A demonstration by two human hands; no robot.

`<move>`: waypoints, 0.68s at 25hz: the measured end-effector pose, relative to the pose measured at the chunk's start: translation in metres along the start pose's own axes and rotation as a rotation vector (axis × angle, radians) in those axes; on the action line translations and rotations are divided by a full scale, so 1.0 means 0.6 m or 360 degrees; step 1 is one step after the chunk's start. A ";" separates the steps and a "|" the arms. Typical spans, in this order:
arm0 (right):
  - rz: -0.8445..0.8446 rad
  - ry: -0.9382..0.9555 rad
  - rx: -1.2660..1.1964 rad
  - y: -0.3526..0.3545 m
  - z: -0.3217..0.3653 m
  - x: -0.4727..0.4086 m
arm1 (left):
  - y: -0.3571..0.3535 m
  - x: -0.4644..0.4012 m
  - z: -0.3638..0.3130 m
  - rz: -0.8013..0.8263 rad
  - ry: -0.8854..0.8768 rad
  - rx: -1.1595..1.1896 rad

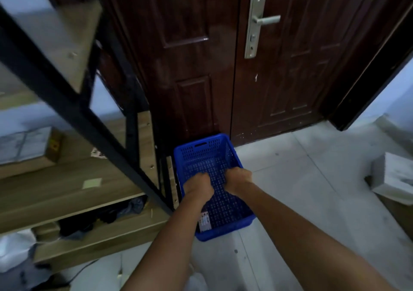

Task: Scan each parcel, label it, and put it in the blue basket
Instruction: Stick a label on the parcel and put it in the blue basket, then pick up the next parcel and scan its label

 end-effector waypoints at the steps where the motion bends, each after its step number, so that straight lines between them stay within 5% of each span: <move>1: -0.0013 0.0029 0.0015 0.024 0.004 0.025 | 0.019 0.027 0.003 -0.0002 -0.0012 0.0006; 10: 0.0383 0.0417 0.0178 0.093 0.167 0.196 | 0.108 0.231 0.170 0.0467 0.0441 0.0191; 17: 0.0609 0.0575 0.0149 0.079 0.455 0.247 | 0.185 0.323 0.414 0.0207 0.0468 -0.0092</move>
Point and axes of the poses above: each hand's wrist, its own x-axis away from the middle knuckle, its own y-axis out of the back of the hand, z = x × y, the point moved 1 cm from there along -x, towards the middle knuckle, and after that the axes turned 2 degrees about z, right-handed, at the moved point
